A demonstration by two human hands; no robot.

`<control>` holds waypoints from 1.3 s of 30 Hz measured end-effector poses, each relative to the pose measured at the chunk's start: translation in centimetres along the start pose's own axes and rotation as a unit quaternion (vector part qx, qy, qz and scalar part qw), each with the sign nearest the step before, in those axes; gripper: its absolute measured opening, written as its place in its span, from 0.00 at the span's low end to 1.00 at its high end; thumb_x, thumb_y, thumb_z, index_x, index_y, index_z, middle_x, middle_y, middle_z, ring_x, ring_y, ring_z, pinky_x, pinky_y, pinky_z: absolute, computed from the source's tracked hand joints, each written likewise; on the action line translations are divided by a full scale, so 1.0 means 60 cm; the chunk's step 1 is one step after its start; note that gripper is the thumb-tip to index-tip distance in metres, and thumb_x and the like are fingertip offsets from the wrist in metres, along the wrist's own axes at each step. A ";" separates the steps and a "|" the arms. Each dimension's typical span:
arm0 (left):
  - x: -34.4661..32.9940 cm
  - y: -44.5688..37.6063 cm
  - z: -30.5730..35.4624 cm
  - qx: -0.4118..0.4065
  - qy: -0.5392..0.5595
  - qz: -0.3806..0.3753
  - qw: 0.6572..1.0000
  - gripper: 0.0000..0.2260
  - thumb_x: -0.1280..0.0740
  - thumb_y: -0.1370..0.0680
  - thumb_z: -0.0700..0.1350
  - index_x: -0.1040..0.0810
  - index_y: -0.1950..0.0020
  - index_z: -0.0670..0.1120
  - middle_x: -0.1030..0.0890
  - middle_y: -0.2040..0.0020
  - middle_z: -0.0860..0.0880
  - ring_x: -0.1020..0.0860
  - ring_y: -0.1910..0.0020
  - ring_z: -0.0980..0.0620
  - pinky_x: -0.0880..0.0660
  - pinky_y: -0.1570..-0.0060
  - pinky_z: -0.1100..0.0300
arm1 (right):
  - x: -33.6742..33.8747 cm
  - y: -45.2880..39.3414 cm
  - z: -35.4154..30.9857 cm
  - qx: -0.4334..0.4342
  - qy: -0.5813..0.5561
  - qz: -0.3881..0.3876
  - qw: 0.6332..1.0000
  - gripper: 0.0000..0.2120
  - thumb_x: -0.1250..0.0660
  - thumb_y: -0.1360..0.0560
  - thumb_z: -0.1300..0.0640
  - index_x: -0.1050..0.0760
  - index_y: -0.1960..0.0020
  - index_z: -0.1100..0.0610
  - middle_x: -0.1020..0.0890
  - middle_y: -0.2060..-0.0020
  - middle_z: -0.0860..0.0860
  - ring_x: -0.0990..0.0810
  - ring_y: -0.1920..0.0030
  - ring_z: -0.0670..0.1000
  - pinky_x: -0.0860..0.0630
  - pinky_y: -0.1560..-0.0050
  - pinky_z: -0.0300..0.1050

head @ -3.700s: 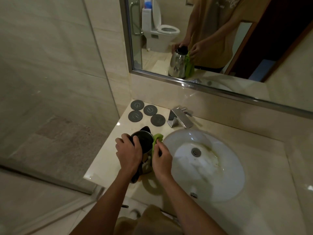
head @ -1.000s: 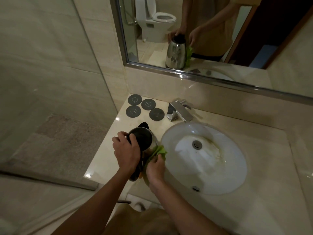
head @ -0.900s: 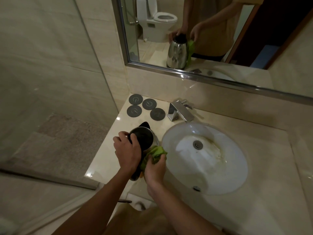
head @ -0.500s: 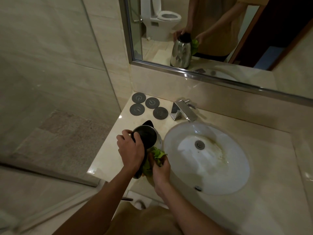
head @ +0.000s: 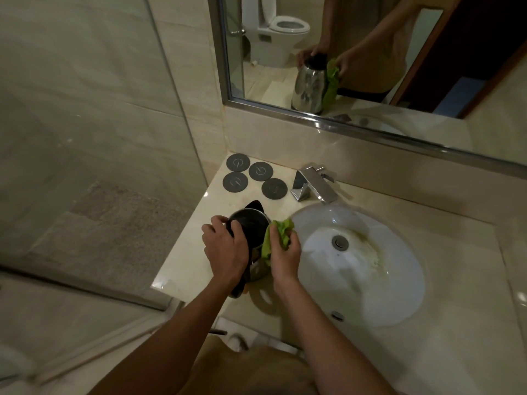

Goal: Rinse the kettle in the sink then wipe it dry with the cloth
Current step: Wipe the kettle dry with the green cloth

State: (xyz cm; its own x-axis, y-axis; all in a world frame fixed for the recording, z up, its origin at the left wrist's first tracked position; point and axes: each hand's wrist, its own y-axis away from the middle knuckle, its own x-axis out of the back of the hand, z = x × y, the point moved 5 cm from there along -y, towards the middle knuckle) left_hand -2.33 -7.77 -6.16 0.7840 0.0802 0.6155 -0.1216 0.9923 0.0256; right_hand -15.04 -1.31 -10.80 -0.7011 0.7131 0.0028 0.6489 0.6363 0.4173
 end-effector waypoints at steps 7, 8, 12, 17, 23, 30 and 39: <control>-0.001 -0.001 0.001 -0.001 -0.005 -0.005 1.000 0.09 0.47 0.21 0.54 0.35 0.47 0.50 0.33 0.48 0.48 0.29 0.49 0.45 0.27 0.47 0.42 | 0.016 -0.010 0.023 -0.039 0.057 0.035 0.997 0.14 0.40 0.19 0.44 0.28 0.43 0.53 0.22 0.47 0.53 0.22 0.46 0.54 0.23 0.44 0.52; -0.002 -0.002 0.001 -0.001 -0.006 -0.005 1.000 0.09 0.47 0.21 0.54 0.35 0.46 0.50 0.33 0.48 0.48 0.29 0.49 0.45 0.27 0.47 0.42 | 0.020 -0.001 0.034 -0.049 0.061 0.047 0.996 0.13 0.41 0.18 0.45 0.28 0.42 0.54 0.23 0.47 0.52 0.23 0.46 0.54 0.24 0.45 0.50; -0.002 0.000 0.003 -0.004 -0.007 -0.008 1.000 0.09 0.46 0.21 0.53 0.34 0.46 0.49 0.33 0.48 0.48 0.29 0.48 0.45 0.28 0.48 0.46 | 0.021 0.023 0.085 -0.104 0.068 0.057 0.991 0.16 0.44 0.16 0.49 0.29 0.33 0.55 0.22 0.39 0.54 0.23 0.39 0.57 0.26 0.35 0.56; -0.001 0.001 0.005 -0.002 -0.005 -0.010 1.000 0.09 0.46 0.21 0.52 0.34 0.45 0.48 0.31 0.48 0.48 0.30 0.48 0.46 0.28 0.48 0.45 | 0.000 0.039 0.116 -0.145 0.060 0.036 0.987 0.19 0.44 0.17 0.54 0.35 0.26 0.49 0.25 0.32 0.53 0.25 0.34 0.58 0.27 0.33 0.62; 0.001 0.000 0.007 -0.004 -0.002 -0.010 1.000 0.09 0.45 0.21 0.51 0.33 0.45 0.49 0.27 0.49 0.47 0.29 0.47 0.46 0.27 0.47 0.42 | -0.018 0.033 0.159 -0.267 -0.120 0.018 0.956 0.24 0.44 0.23 0.45 0.26 0.33 0.55 0.18 0.44 0.63 0.18 0.45 0.64 0.21 0.48 0.58; 0.000 0.000 0.004 -0.004 0.000 -0.006 1.000 0.08 0.45 0.21 0.51 0.33 0.46 0.49 0.28 0.50 0.47 0.30 0.48 0.47 0.27 0.47 0.42 | -0.030 0.075 0.111 -0.199 -0.090 0.028 0.975 0.11 0.37 0.22 0.62 0.24 0.44 0.51 0.17 0.47 0.55 0.16 0.49 0.56 0.18 0.45 0.59; 0.000 0.001 0.007 0.003 0.002 -0.006 1.000 0.08 0.45 0.21 0.52 0.33 0.47 0.49 0.27 0.49 0.48 0.30 0.48 0.47 0.26 0.48 0.42 | -0.041 0.091 0.104 -0.239 -0.074 -0.029 0.968 0.11 0.41 0.18 0.57 0.35 0.37 0.49 0.23 0.37 0.61 0.21 0.42 0.60 0.23 0.38 0.61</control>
State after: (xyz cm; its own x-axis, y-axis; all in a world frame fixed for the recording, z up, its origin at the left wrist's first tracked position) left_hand -2.57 -7.74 -5.84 0.7883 0.0686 0.6115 -0.1155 0.9926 0.0375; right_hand -7.93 2.27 -14.17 -0.6587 0.7375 -0.1489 0.3743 0.4929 0.7855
